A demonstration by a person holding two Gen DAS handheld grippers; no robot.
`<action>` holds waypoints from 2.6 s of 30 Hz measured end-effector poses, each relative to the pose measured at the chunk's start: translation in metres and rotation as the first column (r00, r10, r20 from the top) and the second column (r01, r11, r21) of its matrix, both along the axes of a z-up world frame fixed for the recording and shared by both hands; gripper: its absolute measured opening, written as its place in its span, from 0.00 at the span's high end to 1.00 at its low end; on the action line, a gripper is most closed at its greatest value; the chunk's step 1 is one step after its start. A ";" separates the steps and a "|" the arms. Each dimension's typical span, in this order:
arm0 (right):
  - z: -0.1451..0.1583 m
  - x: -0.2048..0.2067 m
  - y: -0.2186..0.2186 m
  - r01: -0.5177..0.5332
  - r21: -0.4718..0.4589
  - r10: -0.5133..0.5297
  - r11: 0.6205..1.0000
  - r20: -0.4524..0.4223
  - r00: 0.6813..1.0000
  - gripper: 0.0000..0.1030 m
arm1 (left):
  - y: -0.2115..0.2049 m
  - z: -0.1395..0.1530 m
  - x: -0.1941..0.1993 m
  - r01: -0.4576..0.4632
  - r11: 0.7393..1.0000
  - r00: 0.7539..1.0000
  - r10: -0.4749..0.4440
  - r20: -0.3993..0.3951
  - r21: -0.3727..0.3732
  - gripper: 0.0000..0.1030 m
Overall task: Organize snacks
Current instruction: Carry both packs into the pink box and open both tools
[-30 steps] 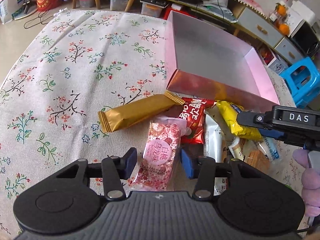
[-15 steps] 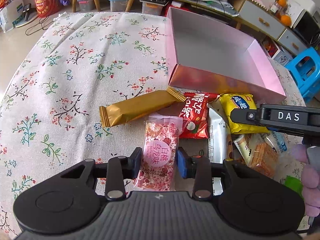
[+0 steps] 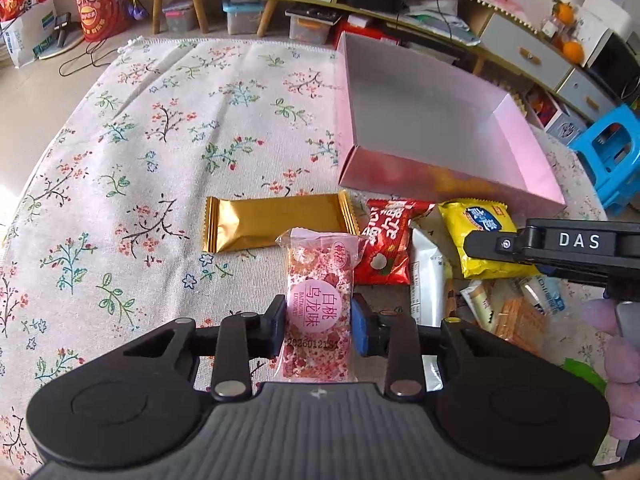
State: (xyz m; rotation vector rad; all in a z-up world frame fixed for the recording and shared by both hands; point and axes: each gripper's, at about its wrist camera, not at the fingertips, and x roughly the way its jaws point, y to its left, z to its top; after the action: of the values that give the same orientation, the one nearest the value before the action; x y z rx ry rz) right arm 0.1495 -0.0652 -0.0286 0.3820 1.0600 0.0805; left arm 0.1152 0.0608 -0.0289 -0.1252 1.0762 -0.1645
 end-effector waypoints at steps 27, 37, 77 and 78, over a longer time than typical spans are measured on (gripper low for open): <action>0.023 0.038 -0.084 0.037 0.162 -0.060 0.986 0.136 0.989 0.58 | -0.053 0.027 0.085 0.118 0.993 0.967 -0.119 0.226 0.021 0.71; -0.012 0.065 -0.091 0.021 0.134 -0.036 0.991 0.116 0.993 0.58 | -0.066 -0.006 0.111 0.141 0.982 0.951 -0.169 0.259 0.123 0.71; 0.050 0.003 -0.067 -0.034 -0.063 0.044 0.997 0.158 0.986 0.16 | -0.058 0.029 0.038 0.112 0.985 0.964 -0.140 0.226 0.130 0.06; 0.052 -0.002 -0.064 -0.037 -0.075 0.048 0.997 0.152 0.987 0.16 | -0.058 0.030 0.033 0.107 0.985 0.966 -0.135 0.219 0.133 0.05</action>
State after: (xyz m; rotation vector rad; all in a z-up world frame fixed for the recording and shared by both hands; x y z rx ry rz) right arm 0.1480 -0.1295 0.0237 0.2835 0.9160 0.1081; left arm 0.1485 0.0029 0.0013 0.0677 0.8626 -0.2184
